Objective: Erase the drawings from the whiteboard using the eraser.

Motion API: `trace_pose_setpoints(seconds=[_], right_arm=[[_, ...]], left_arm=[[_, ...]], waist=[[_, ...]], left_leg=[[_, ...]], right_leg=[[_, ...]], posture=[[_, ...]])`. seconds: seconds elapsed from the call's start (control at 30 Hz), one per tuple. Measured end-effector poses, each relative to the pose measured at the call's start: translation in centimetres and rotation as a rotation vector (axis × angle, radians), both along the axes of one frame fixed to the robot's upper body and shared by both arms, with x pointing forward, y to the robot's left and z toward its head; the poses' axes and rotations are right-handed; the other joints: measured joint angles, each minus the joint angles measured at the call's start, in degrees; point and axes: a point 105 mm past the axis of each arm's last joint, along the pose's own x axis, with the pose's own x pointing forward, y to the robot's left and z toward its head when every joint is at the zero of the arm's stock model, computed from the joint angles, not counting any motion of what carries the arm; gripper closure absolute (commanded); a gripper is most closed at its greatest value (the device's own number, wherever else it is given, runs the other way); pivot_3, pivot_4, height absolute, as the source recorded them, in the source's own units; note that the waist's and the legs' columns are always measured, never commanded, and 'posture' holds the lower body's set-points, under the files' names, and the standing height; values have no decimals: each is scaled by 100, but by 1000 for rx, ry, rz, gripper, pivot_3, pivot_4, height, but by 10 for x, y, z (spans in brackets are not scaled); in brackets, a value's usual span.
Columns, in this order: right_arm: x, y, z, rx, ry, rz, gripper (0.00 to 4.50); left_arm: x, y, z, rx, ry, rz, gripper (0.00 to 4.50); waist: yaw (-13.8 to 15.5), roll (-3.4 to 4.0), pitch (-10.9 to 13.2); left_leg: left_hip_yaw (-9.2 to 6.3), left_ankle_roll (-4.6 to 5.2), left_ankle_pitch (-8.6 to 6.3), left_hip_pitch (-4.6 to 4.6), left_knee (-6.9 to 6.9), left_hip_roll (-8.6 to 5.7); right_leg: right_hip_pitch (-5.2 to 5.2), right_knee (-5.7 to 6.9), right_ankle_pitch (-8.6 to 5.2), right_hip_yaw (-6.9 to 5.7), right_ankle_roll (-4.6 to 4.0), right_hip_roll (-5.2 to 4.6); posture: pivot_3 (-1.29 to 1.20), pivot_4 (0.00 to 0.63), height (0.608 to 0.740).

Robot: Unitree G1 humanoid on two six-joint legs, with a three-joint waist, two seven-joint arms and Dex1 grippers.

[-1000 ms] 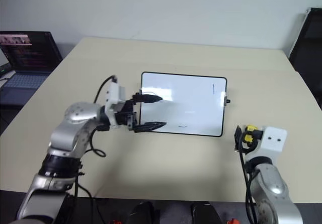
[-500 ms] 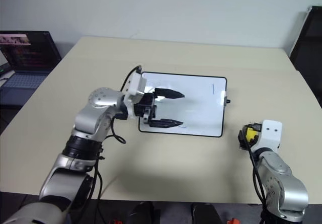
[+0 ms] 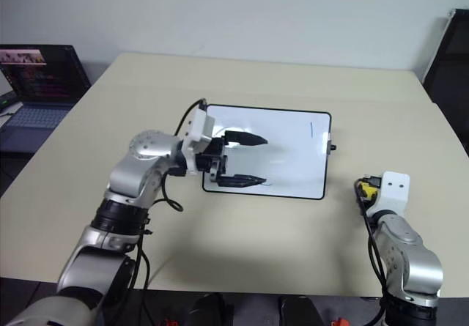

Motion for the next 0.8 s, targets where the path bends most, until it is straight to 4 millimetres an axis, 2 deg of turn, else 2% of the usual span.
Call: trace_pose_setpoints(seconds=[0.03, 0.2, 0.33, 0.4, 0.5, 0.7, 0.8], right_arm=[[0, 0, 0, -1, -1, 0, 3401], [0, 1, 0, -8, 1, 21, 3411], [-10, 3, 0, -81, 3, 86, 3411], [-14, 8, 1, -110, -13, 124, 3411], [-17, 17, 11, -116, -75, 173, 3411], [-22, 32, 28, -108, -147, 250, 3411], [-12, 47, 47, -143, -207, 325, 3411]], left_arm=[[0, 1, -1, 4, 2, 5, 0], [2, 15, -12, 28, 45, 90, 0], [4, 40, -23, 32, 108, 244, 0], [2, 45, -27, 22, 128, 308, 0], [-2, 47, -28, 2, 138, 387, 0], [2, 42, -17, -72, 117, 506, 0], [8, 39, -7, -94, 96, 524, 0]], waist=[[-1, 0, 0], [-5, 2, 0], [0, 3, 1], [5, 4, 2], [9, 4, 2], [20, 4, 1], [11, 6, 3]], left_leg=[[0, 0, 0, 0, 0, 0], [-1, 0, 0, 0, 0, 0], [-4, 0, 0, -1, -3, 2], [-4, 0, 0, -3, -2, 2], [-6, -1, 0, -3, 1, 2], [-10, -1, 2, -1, 21, 0], [-8, 1, 3, -2, 31, -1]], right_leg=[[0, 0, 0, 0, 0, 0], [0, 1, 0, 0, 0, 0], [0, 0, -3, -4, -1, 0], [0, -1, -4, -4, 0, -1], [2, 0, -7, -6, 12, -1], [9, 1, -5, -6, 34, -1], [8, 2, 3, -3, 38, -1]], posture=[[0, 150, 740], [0, 150, 740], [0, 150, 740], [0, 150, 740], [0, 150, 740], [0, 150, 740], [0, 150, 740]])
